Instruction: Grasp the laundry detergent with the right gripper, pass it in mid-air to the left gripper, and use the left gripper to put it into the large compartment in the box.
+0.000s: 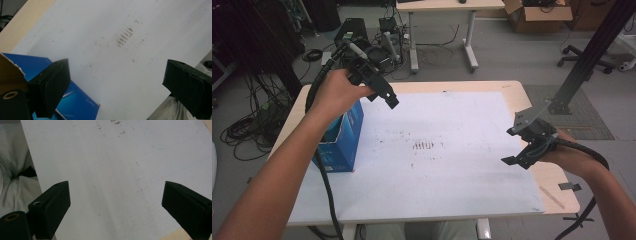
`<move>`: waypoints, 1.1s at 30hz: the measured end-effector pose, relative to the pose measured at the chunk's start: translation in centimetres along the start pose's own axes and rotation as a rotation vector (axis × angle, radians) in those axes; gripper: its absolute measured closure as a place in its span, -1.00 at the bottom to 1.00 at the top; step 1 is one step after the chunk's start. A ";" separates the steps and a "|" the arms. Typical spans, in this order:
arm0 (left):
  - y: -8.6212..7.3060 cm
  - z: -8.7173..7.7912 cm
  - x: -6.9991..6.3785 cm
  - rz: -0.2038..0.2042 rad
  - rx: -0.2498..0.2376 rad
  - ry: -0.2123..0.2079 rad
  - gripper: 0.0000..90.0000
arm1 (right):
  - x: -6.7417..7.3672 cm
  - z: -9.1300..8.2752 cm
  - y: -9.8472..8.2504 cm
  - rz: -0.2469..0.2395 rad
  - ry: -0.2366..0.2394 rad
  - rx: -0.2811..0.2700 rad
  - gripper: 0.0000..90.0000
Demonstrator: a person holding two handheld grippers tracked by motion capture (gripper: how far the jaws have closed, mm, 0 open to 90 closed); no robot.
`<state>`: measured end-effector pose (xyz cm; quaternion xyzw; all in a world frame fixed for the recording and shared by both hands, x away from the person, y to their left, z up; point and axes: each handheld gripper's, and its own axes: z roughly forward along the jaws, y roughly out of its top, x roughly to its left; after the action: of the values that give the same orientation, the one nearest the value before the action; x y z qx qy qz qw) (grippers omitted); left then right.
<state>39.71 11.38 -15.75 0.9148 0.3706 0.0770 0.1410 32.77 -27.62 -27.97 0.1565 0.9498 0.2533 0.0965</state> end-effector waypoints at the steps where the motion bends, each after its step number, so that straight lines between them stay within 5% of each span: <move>1: 0.2 0.1 -0.1 0.007 0.000 -0.003 -0.83 | 0.0 0.0 0.0 0.000 -0.001 0.000 -0.83; 15: 3.4 2.1 -2.7 0.179 0.006 -0.045 -0.83 | -0.1 -0.2 -0.1 0.017 -0.001 0.001 -0.83; 33: 5.9 3.9 -5.7 0.322 0.007 -0.093 -0.82 | 0.0 -0.5 -1.0 0.035 -0.006 0.003 -0.83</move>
<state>40.48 2.51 -17.79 0.9653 0.2127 0.0551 0.1408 32.35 -28.63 -28.02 0.1740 0.9469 0.2532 0.0948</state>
